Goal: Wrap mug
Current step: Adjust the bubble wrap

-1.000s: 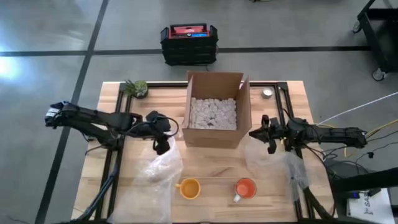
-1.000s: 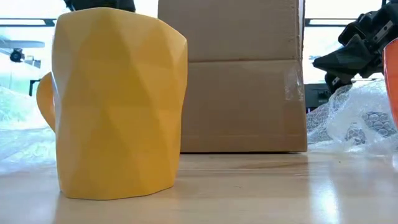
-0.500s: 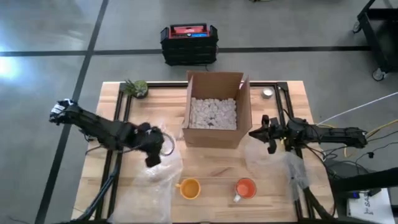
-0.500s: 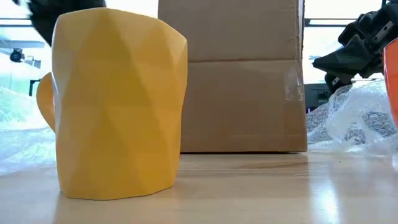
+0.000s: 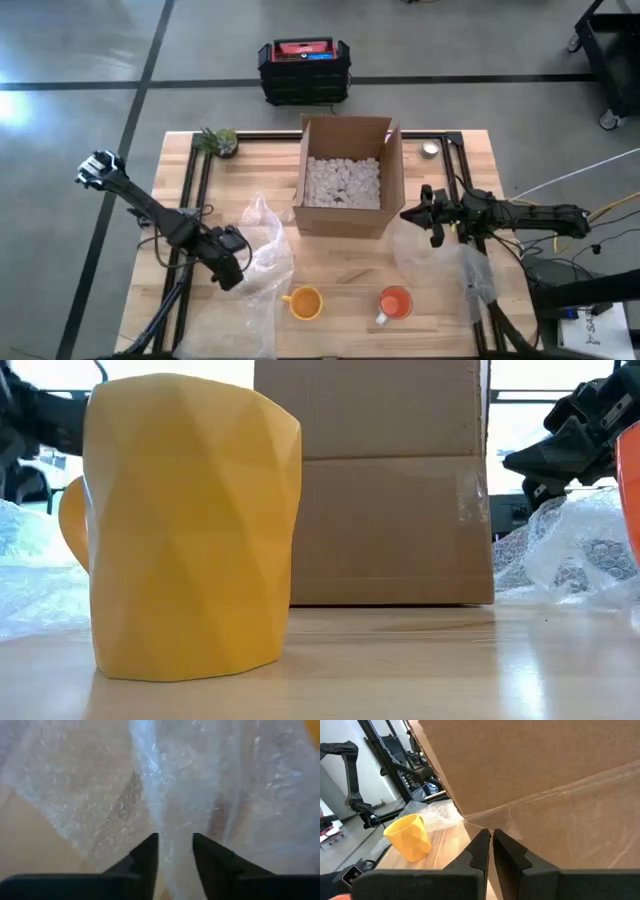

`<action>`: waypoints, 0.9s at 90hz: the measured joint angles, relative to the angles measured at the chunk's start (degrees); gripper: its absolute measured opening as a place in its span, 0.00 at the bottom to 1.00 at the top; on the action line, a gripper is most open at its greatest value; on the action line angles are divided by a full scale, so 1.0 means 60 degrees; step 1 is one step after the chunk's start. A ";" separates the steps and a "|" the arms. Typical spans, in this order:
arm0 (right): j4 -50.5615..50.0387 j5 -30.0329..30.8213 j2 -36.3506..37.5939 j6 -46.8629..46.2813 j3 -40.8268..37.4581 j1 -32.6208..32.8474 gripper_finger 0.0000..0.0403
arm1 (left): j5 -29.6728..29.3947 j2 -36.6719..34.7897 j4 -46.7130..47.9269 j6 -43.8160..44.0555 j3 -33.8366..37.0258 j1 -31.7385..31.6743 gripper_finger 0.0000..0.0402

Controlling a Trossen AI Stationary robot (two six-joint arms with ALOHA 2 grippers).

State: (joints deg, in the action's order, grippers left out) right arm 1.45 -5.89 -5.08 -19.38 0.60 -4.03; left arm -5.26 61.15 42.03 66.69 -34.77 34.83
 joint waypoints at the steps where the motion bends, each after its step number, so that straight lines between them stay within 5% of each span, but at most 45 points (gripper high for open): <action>1: 0.0000 0.0000 0.0000 0.0000 -0.0002 0.0000 0.02 | 0.0001 0.0007 -0.0025 0.0019 0.0037 0.0000 0.38; 18: 0.0004 0.0000 0.0000 0.0088 -0.0004 0.0000 0.02 | -0.0123 0.0061 -0.0712 0.0219 0.0680 -0.0011 0.52; 33: 0.0007 0.0000 0.0000 0.0080 -0.0001 0.0000 0.02 | -0.0211 0.0172 -0.2277 0.0142 0.1429 -0.0033 0.52; 44: 0.0032 -0.0004 0.0000 0.0073 0.0000 0.0000 0.02 | -0.0218 0.0418 -0.3123 0.0154 0.1814 -0.0099 0.40; 61: 0.0099 -0.0019 0.0000 -0.0676 -0.0002 0.0000 0.02 | -0.0211 0.0607 -0.3403 -0.0123 0.1587 -0.0203 0.04; 81: 0.0714 -0.0020 0.0000 -0.1510 0.0000 0.0000 0.02 | -0.0231 0.0604 -0.1241 -0.0913 -0.0236 -0.0291 0.01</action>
State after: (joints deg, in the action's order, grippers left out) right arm 5.74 -6.01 -5.08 -28.44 0.60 -4.03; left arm -6.65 64.77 34.59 61.21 -36.18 33.08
